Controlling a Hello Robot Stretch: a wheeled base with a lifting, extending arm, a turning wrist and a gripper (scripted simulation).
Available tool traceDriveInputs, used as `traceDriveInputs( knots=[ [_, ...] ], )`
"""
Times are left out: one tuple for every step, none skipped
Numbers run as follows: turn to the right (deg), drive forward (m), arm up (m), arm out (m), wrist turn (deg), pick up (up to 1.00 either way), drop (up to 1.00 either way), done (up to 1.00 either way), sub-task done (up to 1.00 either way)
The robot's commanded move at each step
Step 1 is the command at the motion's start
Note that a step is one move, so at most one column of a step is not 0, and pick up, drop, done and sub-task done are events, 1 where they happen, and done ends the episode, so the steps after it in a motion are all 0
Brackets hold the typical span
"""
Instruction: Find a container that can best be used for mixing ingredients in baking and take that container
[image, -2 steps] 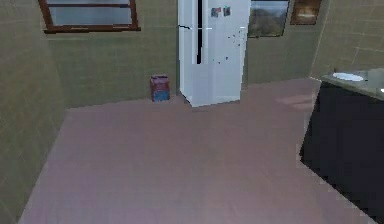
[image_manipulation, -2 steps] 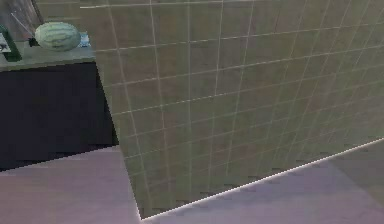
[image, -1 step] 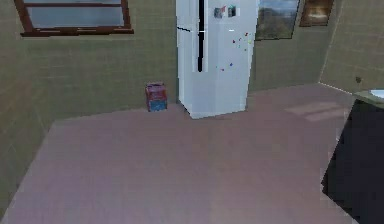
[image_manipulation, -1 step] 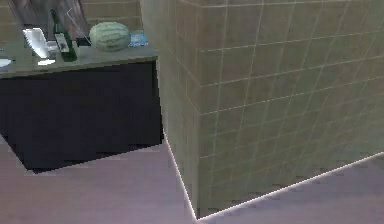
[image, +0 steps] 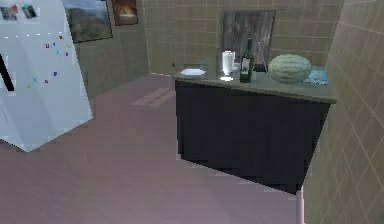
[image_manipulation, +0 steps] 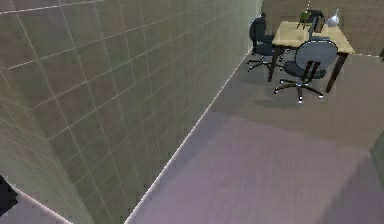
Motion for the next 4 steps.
traceDriveInputs(
  knots=[
    [6.0,0.00,0.00,0.00,0.0,0.00,0.00,0.00,0.00],
    [0.0,0.85,0.00,0.00,0.0,0.00,0.00,0.00,0.00],
    [42.0,0.00,0.00,0.00,0.0,0.00,0.00,0.00,0.00],
    [0.0,0.05,0.00,0.00,0.0,0.00,0.00,0.00,0.00]
  ],
)
